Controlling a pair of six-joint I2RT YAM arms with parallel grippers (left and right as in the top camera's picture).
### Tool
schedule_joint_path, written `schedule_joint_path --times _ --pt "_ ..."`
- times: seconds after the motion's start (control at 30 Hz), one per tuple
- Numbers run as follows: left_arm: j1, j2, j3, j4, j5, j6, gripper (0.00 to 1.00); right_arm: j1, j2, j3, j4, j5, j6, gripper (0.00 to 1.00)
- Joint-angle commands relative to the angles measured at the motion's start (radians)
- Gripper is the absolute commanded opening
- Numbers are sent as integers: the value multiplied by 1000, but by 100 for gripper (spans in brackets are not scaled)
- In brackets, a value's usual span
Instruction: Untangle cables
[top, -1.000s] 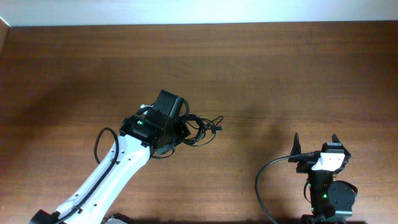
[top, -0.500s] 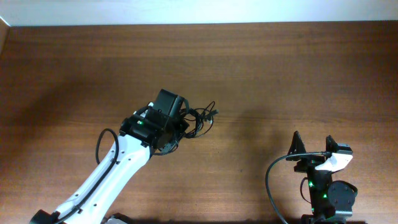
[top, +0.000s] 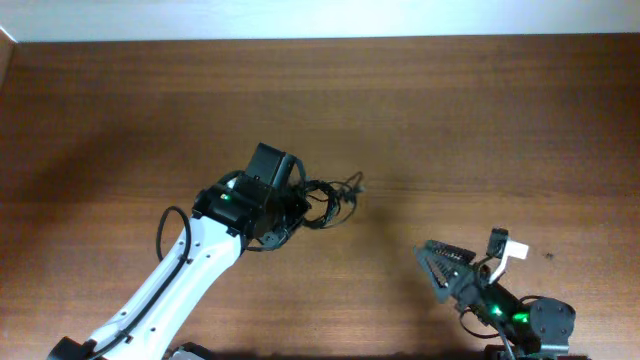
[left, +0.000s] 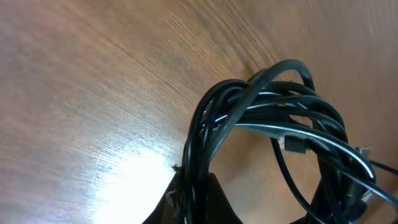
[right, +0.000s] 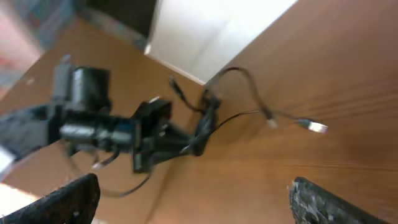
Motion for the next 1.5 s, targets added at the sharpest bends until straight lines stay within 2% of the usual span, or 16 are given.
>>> schedule_joint_path --times 0.0,0.07,0.1,0.17,0.3,0.4,0.53,0.67,0.73,0.9,1.0,1.07,1.17,1.27,1.4,1.47 --pt "3 -21 21 33 63 359 0 3 -7 40 34 -48 25 96" --pt "3 -21 21 77 74 394 0 3 18 100 -41 0 25 96" --pt "2 -21 21 146 89 392 0 4 105 126 -120 -4 37 81" --pt "2 -21 21 200 89 393 0 5 246 149 -123 -45 109 63" --pt "2 -21 21 259 113 373 0 58 476 260 -88 -147 107 61" --pt "2 -21 21 260 114 53 0 223 536 275 -52 12 106 62" --pt "0 -21 21 220 176 -127 0 484 611 275 -19 352 12 61" --pt "0 -21 21 173 193 -129 0 651 772 275 239 613 -55 61" --pt "0 -21 21 173 210 -130 1 684 883 276 415 625 -55 60" --pt "-27 -21 16 154 234 -109 1 692 1128 367 613 606 -43 40" --pt "-63 -21 15 138 174 41 0 681 1131 403 592 616 -48 4" --pt "-63 -21 15 79 174 68 0 629 1130 403 490 627 -78 4" --pt "-62 -21 15 72 174 243 0 562 1130 403 397 627 -78 4" --pt "-5 -21 16 106 178 241 0 539 1130 403 209 611 -145 4" --pt "17 -21 16 214 169 166 0 539 1128 408 209 355 -149 4" --pt "17 -21 16 228 66 133 0 540 1124 408 192 296 -150 4"
